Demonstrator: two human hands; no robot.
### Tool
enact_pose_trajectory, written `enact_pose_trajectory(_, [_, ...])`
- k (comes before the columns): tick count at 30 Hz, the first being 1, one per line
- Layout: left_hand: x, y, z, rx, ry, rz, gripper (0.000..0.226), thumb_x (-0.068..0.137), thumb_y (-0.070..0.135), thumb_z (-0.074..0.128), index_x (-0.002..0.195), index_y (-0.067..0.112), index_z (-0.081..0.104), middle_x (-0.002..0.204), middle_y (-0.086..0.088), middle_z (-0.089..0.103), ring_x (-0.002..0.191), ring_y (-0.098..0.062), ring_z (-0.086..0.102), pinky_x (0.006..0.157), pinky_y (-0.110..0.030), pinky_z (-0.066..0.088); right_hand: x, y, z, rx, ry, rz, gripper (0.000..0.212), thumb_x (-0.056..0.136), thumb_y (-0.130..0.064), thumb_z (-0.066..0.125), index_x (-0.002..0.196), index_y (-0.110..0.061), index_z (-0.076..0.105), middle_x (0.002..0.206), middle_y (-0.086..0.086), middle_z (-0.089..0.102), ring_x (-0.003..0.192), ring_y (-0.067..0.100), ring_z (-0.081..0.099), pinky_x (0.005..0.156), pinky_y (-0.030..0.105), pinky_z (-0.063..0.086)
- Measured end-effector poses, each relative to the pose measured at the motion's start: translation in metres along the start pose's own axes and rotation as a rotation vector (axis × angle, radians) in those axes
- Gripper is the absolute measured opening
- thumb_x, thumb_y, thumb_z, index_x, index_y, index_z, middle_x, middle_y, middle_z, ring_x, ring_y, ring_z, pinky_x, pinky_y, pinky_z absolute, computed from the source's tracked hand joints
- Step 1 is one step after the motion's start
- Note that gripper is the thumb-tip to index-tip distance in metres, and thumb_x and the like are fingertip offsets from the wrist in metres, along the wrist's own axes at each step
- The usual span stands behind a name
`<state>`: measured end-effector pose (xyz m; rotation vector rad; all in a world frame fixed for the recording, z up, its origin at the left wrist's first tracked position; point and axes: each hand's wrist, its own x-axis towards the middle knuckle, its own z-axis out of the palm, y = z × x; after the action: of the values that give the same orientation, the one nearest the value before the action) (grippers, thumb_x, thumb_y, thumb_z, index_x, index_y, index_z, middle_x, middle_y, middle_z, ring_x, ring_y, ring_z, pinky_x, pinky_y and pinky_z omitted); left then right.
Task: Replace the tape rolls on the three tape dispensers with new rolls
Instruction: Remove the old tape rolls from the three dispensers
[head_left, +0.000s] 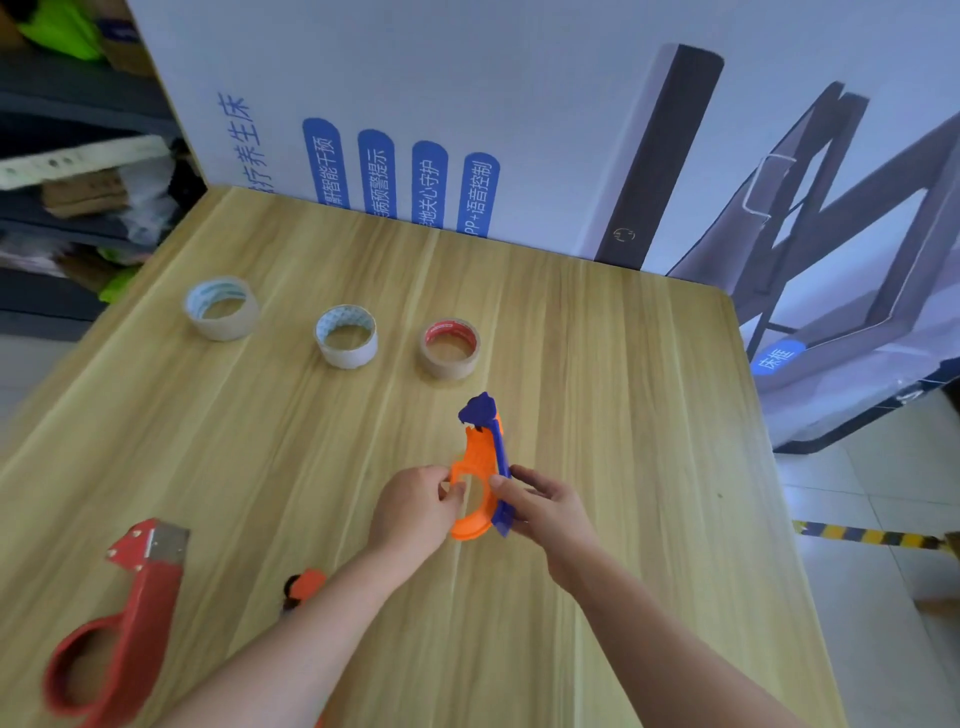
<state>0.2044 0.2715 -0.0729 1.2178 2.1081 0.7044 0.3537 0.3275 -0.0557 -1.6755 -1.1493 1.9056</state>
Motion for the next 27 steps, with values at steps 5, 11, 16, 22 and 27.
enact_pose_trajectory(5, [-0.068,-0.01,0.012,0.122,0.008,-0.039,0.026,0.089,0.026,0.054,0.067,0.013,0.056,0.051,0.003,0.044,0.051,-0.019,0.043,0.048,-0.032,0.025,-0.042,0.04,-0.013,-0.12,-0.083,0.017,0.051,0.076,-0.027,0.08,0.121,-0.008,0.065,0.095,0.006,0.078,0.085,0.018,0.074,0.089,0.039,0.058])
enact_pose_trajectory(11, [-0.138,-0.02,0.032,0.235,0.01,-0.058,0.027,0.091,0.03,0.051,0.067,0.019,0.046,0.062,-0.002,0.055,0.067,-0.028,0.057,0.055,-0.031,0.029,-0.09,0.086,-0.023,-0.222,-0.115,0.039,0.037,0.081,-0.023,0.076,0.115,-0.01,0.068,0.091,0.005,0.078,0.08,0.016,0.073,0.08,0.03,0.06])
enact_pose_trajectory(16, [-0.173,-0.029,0.052,0.293,-0.021,-0.077,0.025,0.092,0.036,0.048,0.084,0.018,0.062,0.081,-0.002,0.067,0.08,-0.023,0.064,0.058,-0.029,0.035,-0.111,0.113,-0.025,-0.357,-0.1,0.052,0.032,0.084,-0.016,0.071,0.114,-0.007,0.068,0.103,0.01,0.074,0.077,0.013,0.067,0.062,0.02,0.055])
enact_pose_trajectory(22, [-0.187,-0.031,0.061,0.368,-0.101,-0.117,0.026,0.095,0.037,0.046,0.097,0.018,0.063,0.097,-0.002,0.068,0.092,-0.024,0.064,0.071,-0.031,0.045,-0.123,0.123,-0.022,-0.659,-0.055,-0.03,0.028,0.082,-0.022,0.07,0.109,-0.013,0.069,0.099,0.002,0.071,0.089,0.018,0.066,0.084,0.035,0.056])
enact_pose_trajectory(27, [-0.185,-0.027,0.05,0.448,-0.173,-0.11,0.029,0.096,0.038,0.043,0.096,0.015,0.061,0.097,-0.005,0.067,0.092,-0.026,0.063,0.069,-0.032,0.044,-0.129,0.112,-0.02,-0.889,-0.063,-0.092,0.05,0.088,-0.036,0.064,0.131,-0.013,0.053,0.116,0.005,0.066,0.105,0.021,0.062,0.085,0.029,0.048])
